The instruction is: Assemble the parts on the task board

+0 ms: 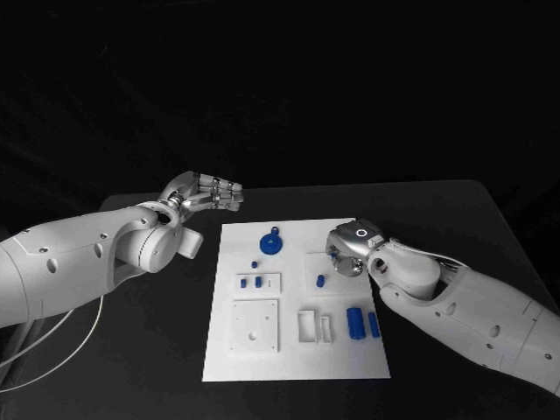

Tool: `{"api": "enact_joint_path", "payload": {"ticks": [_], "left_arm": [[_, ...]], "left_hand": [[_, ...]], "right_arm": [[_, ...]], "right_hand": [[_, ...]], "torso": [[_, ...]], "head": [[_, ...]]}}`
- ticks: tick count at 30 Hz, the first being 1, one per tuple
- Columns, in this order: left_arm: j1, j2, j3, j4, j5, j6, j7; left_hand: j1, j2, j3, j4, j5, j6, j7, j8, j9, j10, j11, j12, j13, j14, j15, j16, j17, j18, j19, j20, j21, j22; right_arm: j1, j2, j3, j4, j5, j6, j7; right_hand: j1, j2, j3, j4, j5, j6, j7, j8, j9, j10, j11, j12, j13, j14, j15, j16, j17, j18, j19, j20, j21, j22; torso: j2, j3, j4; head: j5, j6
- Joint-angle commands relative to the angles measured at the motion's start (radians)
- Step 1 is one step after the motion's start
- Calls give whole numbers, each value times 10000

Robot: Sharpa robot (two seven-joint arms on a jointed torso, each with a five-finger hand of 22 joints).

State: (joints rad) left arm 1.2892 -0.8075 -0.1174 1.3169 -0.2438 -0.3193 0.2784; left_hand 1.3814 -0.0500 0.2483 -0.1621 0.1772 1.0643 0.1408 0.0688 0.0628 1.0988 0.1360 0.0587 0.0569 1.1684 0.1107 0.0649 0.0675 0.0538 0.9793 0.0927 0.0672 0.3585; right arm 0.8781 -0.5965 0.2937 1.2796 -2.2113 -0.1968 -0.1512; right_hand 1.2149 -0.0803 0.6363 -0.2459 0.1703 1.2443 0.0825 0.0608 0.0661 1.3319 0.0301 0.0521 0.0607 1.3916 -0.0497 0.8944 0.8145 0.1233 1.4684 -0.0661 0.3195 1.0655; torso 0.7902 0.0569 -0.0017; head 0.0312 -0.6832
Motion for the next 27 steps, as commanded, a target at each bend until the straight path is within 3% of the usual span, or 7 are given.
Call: {"api": "enact_joint_path", "payload": {"ticks": [1,8,15,19,23,27], "left_arm": [[30,33,10,-48,139,86,51],[30,52,10,-137,179,77,57],[30,113,9,-248,197,45,65],[50,261,7,-471,204,11,55],[60,417,6,-663,240,-1,76],[65,637,6,-896,279,-40,118]], "left_hand": [[5,76,12,-2,6,-36,9,-40,13,-62,0,17,9,46,7,-26,6,-42,72,-1,49,-9],[7,79,19,-5,26,-30,7,-39,14,-63,0,15,8,49,5,-27,5,-47,75,-6,53,-33],[7,79,19,-5,26,-30,7,-39,14,-63,0,15,8,49,5,-27,5,-47,75,-6,53,-33],[28,63,32,-28,37,-34,9,-41,13,-62,1,16,9,49,5,-27,4,-53,71,-9,54,-70],[28,63,32,-28,37,-34,9,-41,13,-62,1,16,9,49,5,-27,4,-53,71,-9,54,-70],[37,80,44,-23,39,-24,8,-38,14,-51,-3,16,8,56,1,-25,5,-58,63,-8,53,-82]], "right_arm": [[4,-69,51,200,416,-620,-31],[4,-272,264,731,978,-890,-33],[-60,-373,365,1423,1497,-1057,67],[-199,-294,380,1843,1659,-1033,165],[-375,-139,383,2086,1694,-1090,270],[-644,101,382,2199,1647,-1198,417]], "right_hand": [[19,48,47,3,0,70,5,29,10,98,5,68,8,37,-34,-46,17,117,333,-87,37,16],[4,7,90,24,67,107,-7,32,15,128,-6,69,8,96,-54,-96,21,112,344,-107,62,20],[3,0,97,33,88,109,-8,29,14,131,-7,67,7,109,-59,-117,26,111,344,-114,70,19],[-4,0,100,48,142,107,-8,30,15,130,-7,68,7,117,-60,-146,33,107,337,-115,66,6],[-8,-1,97,51,183,100,-7,28,14,123,-4,67,6,114,-61,-159,35,106,337,-116,65,1],[-9,4,85,48,245,95,-7,29,16,120,-3,68,6,125,-64,-178,41,107,343,-119,61,-13]], "torso": [[-7,-2,-10],[-4,-1,-15],[-21,-12,-25],[-56,-25,-8],[-65,-49,-21],[-105,-98,-8]], "head": [[37,13],[115,38],[369,22],[514,-74],[774,-85],[1068,-149]]}}
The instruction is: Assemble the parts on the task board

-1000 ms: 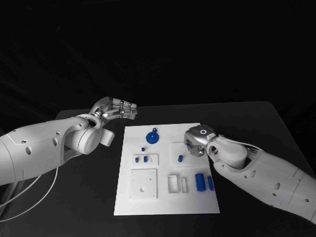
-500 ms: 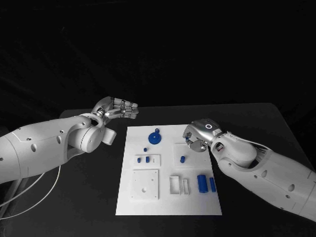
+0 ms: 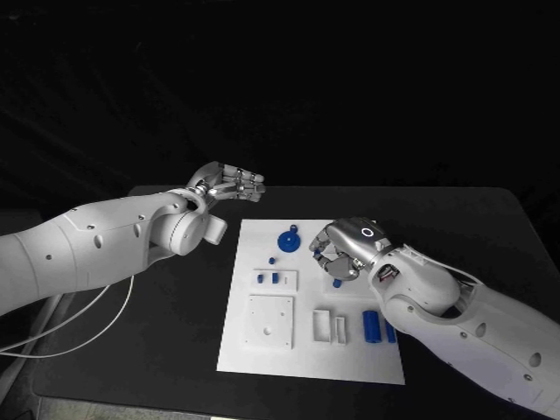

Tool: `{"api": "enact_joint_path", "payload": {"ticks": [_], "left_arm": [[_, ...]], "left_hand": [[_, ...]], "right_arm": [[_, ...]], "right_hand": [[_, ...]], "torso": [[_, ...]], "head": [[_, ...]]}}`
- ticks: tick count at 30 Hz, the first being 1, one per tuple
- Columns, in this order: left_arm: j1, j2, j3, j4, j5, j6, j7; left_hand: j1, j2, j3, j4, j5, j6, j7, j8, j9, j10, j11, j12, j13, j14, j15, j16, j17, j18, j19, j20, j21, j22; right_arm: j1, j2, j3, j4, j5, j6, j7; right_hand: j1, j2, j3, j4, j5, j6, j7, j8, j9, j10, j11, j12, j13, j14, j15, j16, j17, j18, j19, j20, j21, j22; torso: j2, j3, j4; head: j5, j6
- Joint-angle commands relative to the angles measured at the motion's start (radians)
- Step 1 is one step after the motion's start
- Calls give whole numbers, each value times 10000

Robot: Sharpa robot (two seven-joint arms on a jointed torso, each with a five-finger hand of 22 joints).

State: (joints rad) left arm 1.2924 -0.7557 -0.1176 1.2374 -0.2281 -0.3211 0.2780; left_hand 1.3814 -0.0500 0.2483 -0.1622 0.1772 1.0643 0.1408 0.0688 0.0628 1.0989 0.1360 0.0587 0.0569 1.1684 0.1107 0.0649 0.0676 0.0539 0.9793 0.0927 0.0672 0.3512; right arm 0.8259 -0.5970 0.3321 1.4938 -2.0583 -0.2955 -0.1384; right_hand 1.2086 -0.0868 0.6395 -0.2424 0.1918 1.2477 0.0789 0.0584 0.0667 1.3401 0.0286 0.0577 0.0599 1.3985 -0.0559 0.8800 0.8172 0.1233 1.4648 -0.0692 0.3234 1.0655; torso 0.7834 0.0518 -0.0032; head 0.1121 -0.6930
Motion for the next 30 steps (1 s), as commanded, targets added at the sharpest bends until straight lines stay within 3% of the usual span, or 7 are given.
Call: {"api": "enact_joint_path", "payload": {"ticks": [1,9,11,12,15,20,30], "left_arm": [[34,180,8,-163,131,-34,130],[38,660,8,-611,173,-77,179],[39,758,8,-687,182,-80,187],[40,797,9,-714,185,-80,190],[42,871,9,-763,190,-79,193],[47,1019,9,-856,208,-70,191],[50,1153,9,-884,214,-36,178]], "left_hand": [[38,80,44,-23,39,-24,7,-38,14,-52,-2,16,8,56,1,-25,5,-59,64,-8,53,-8],[44,99,70,-14,44,-9,4,-38,14,-27,-10,16,8,68,-5,-26,3,-77,38,-13,52,-28],[42,103,75,-9,44,-7,3,-38,14,-23,-11,16,8,67,-4,-26,3,-81,32,-14,51,-33],[42,103,75,-9,44,-7,3,-38,14,-23,-11,16,8,67,-4,-26,3,-81,32,-14,51,-33],[42,103,75,-9,44,-7,3,-38,14,-23,-11,16,8,67,-4,-26,3,-81,32,-14,51,-33],[42,103,75,-9,44,-7,3,-38,14,-23,-11,16,8,67,-4,-26,3,-81,32,-14,51,-33],[49,106,97,12,49,-15,4,-40,13,-28,-9,15,8,54,-2,-28,1,-91,17,-15,56,-58]], "right_arm": [[-194,172,-5,59,66,-238,322],[-770,596,-34,-47,-366,-425,563],[-895,698,-54,-104,-479,-445,607],[-949,749,-70,-138,-528,-451,624],[-1052,844,-102,-212,-621,-454,652],[-1248,1090,-197,-465,-865,-454,707],[-1419,1408,-427,-963,-1188,-587,818]], "right_hand": [[48,75,47,14,51,57,31,53,9,33,13,12,14,60,0,-42,17,108,380,-87,21,-19],[45,87,47,-7,94,50,34,53,10,19,18,12,13,65,2,-70,24,113,380,-86,19,-36],[45,87,47,-7,94,50,34,53,10,19,18,12,13,65,2,-70,24,113,380,-86,19,-36],[45,87,47,-7,94,50,34,53,10,19,18,12,13,65,2,-70,24,113,380,-86,19,-36],[42,99,49,-19,104,41,35,51,10,13,20,10,13,77,2,-85,25,118,383,-86,20,-46],[29,110,47,-33,106,40,35,52,11,10,20,12,13,90,3,-100,30,122,389,-85,26,-59],[12,116,58,-56,143,41,34,52,11,3,23,10,12,112,2,-120,31,126,392,-85,38,-75]], "torso": [[-54,-63,14],[-106,-150,74],[-114,-175,101],[-103,-169,97],[-99,-172,95],[-95,-144,95],[-95,-144,80]], "head": [[341,-63],[1012,-239],[1115,-277],[1212,-284],[1331,-314],[1603,-437],[1823,-540]]}}
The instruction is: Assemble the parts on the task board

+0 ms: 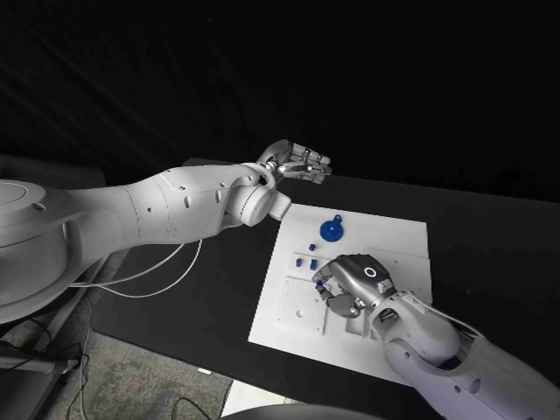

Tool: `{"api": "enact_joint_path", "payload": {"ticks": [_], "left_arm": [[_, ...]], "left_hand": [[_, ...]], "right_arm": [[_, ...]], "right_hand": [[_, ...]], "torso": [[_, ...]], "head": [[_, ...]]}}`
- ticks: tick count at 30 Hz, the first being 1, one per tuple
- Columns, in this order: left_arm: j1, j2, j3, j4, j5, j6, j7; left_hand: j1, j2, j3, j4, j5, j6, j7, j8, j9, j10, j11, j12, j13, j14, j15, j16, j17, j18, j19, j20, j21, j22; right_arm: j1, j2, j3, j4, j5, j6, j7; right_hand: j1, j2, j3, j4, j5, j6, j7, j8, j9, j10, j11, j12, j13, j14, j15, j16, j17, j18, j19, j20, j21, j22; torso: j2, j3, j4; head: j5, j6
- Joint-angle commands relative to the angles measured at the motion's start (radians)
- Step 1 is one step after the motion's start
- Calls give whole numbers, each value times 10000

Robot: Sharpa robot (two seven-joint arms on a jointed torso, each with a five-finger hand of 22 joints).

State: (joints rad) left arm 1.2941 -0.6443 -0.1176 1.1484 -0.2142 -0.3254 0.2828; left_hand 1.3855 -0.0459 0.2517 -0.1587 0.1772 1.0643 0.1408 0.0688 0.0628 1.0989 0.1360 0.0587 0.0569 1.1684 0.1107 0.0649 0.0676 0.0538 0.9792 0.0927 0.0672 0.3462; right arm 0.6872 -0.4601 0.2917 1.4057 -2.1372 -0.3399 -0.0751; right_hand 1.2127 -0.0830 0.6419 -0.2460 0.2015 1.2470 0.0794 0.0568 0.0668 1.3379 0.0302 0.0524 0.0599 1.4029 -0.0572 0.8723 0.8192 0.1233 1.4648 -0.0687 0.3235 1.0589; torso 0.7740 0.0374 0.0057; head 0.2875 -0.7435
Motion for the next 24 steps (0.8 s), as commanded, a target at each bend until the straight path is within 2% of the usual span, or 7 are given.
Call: {"api": "enact_joint_path", "payload": {"ticks": [1,8,10,24], "left_arm": [[33,46,9,5,76,7,128],[33,113,9,5,76,30,116],[34,133,9,12,76,46,108],[34,104,9,46,76,100,64]], "left_hand": [[8,65,62,-22,49,-15,4,-40,14,-29,-9,15,8,54,-2,-28,1,-91,18,-15,56,-9],[8,65,62,-22,49,-15,4,-40,14,-29,-9,15,8,54,-2,-28,1,-91,18,-15,56,-9],[8,65,62,-22,49,-15,4,-40,14,-29,-9,15,8,54,-2,-28,1,-91,18,-15,56,-9],[20,55,71,-2,50,-27,10,-40,14,-50,-4,14,7,43,3,-28,1,-94,8,-13,61,-39]], "right_arm": [[-43,51,-33,-114,-413,-147,186],[-145,130,-86,-306,-464,-161,201],[-189,155,-118,-364,-473,-178,195],[-298,160,-217,-494,-513,-195,156]], "right_hand": [[-28,78,34,-19,45,47,29,68,11,26,6,62,11,68,15,-43,10,126,392,-91,38,-9],[-39,85,36,-33,44,48,28,69,12,26,5,63,11,85,13,-61,9,129,393,-92,49,-25],[-44,89,36,-39,44,49,28,69,12,26,4,63,11,94,12,-70,8,130,394,-92,55,-34],[-58,101,41,-54,24,45,31,69,12,23,6,64,12,102,14,-92,14,132,391,-91,69,-64]], "torso": [[-2,3,-10],[1,12,-22],[-1,16,-21],[-1,25,-33]], "head": [[88,-46],[210,-124],[198,-166],[232,-219]]}}
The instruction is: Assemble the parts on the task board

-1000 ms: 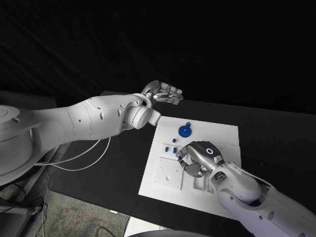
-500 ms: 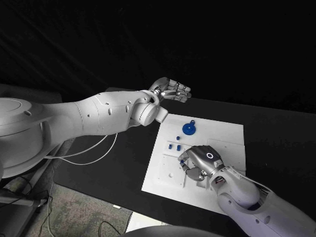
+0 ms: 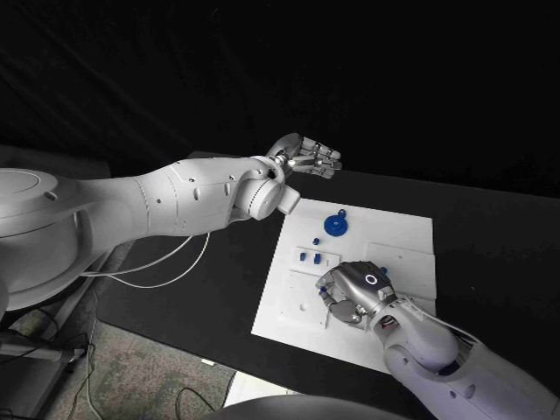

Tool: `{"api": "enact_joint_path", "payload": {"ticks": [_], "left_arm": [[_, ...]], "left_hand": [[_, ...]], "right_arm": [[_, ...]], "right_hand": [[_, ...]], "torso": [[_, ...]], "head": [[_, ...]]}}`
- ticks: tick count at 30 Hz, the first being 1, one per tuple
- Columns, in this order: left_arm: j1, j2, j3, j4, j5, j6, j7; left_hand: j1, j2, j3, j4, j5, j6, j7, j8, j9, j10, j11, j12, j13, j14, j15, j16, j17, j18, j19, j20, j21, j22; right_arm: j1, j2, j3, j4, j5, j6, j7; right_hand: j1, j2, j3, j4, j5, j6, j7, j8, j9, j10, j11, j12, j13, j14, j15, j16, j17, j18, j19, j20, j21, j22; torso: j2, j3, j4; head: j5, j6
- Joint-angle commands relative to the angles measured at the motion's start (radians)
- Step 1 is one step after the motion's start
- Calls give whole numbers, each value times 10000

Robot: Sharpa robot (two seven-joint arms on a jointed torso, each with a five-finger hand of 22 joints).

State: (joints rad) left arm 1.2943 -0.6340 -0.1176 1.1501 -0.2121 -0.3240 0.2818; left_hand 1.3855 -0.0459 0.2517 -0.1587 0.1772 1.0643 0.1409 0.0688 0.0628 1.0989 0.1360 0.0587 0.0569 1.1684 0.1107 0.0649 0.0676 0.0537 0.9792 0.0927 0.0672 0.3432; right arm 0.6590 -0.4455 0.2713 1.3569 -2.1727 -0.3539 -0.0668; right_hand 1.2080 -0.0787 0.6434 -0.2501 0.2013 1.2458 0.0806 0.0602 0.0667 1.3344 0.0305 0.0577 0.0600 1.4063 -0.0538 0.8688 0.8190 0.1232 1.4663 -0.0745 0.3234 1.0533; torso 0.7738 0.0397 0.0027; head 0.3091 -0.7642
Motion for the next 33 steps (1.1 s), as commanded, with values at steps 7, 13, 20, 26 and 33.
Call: {"api": "enact_joint_path", "payload": {"ticks": [7,13,20,26,33], "left_arm": [[32,-13,9,33,54,92,70],[32,-22,9,39,54,98,68],[32,-16,9,41,54,131,51],[32,-14,9,46,54,148,36],[32,-10,9,42,54,167,22]], "left_hand": [[20,55,72,-2,50,-27,10,-40,14,-50,-3,14,8,43,3,-28,1,-93,8,-13,61,-9],[20,55,72,-2,50,-27,10,-40,14,-50,-3,14,8,43,3,-28,1,-93,8,-13,61,-9],[20,55,72,-2,50,-27,10,-40,14,-50,-3,14,8,43,3,-28,1,-93,8,-13,61,-9],[22,44,66,30,43,-36,12,-40,14,-59,0,14,8,29,9,-27,1,-93,9,-6,63,-50],[22,44,66,30,43,-36,12,-40,14,-59,0,14,8,29,9,-27,1,-93,9,-6,63,-50]], "right_arm": [[-38,48,-68,-75,-175,-67,73],[-45,75,-89,-140,-308,-113,24],[-47,140,-98,-205,-443,-134,-20],[-48,174,-101,-240,-540,-224,-124],[-56,189,-102,-230,-569,-432,-160]], "right_hand": [[-11,58,26,-13,26,58,19,35,13,58,3,11,11,68,-20,-58,16,133,375,-32,69,-8],[-11,69,22,-29,4,61,17,37,14,60,2,11,11,76,-21,-68,26,133,378,-34,85,-34],[-6,71,25,-41,-19,61,18,37,14,61,3,11,11,78,-22,-74,33,134,374,-33,93,-50],[-4,77,30,-44,-31,63,17,36,14,62,2,11,11,80,-21,-77,40,135,375,-34,105,-58],[-3,72,45,-49,-51,70,15,36,14,70,0,10,10,90,-26,-79,46,138,376,-36,120,-67]], "torso": [[1,-5,15],[0,-4,0],[-1,-2,6],[-1,-3,1],[-1,1,2]], "head": [[-11,5],[25,-10],[13,-3],[8,11],[24,6]]}}
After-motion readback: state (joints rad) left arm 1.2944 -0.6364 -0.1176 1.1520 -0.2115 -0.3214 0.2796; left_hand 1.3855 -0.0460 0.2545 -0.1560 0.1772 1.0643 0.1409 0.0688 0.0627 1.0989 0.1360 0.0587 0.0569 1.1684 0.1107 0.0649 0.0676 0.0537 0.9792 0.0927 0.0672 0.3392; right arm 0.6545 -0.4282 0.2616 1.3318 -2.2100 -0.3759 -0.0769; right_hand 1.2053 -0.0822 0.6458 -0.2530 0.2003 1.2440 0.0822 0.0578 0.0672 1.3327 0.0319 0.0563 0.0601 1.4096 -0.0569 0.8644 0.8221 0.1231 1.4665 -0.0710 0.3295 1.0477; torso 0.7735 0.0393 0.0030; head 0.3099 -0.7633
